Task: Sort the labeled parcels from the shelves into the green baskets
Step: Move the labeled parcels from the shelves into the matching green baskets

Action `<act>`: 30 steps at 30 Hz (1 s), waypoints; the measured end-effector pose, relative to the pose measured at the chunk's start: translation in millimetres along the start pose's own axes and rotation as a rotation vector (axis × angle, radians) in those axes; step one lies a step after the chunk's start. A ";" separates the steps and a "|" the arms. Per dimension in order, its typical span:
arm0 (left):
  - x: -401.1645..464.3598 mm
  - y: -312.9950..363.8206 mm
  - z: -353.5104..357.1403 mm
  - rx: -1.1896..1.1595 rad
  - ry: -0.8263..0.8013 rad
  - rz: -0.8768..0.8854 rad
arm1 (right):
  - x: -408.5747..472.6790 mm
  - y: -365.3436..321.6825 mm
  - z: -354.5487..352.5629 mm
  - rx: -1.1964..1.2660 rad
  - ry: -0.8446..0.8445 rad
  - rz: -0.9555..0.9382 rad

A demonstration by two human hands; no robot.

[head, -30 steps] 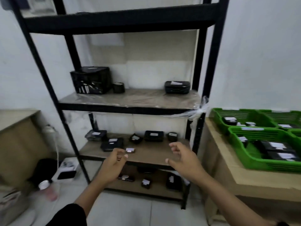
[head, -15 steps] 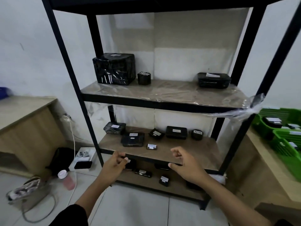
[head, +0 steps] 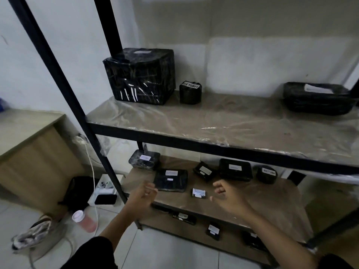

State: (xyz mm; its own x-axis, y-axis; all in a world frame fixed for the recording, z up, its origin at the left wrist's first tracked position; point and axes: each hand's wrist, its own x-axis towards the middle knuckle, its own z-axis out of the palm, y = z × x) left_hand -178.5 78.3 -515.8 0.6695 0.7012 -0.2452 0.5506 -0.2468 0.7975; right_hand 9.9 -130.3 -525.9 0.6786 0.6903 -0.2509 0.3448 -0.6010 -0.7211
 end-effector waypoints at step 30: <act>199.8 -132.2 78.7 -0.198 -0.103 0.049 | 275.5 122.1 117.7 1.096 0.342 0.658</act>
State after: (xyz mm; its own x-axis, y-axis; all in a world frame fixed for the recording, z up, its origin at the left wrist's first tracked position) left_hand -78.3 198.4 -713.7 0.7458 0.6174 -0.2504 0.4145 -0.1357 0.8999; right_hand 162.6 34.0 -759.1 0.7008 0.1638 -0.6943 -0.6991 -0.0361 -0.7141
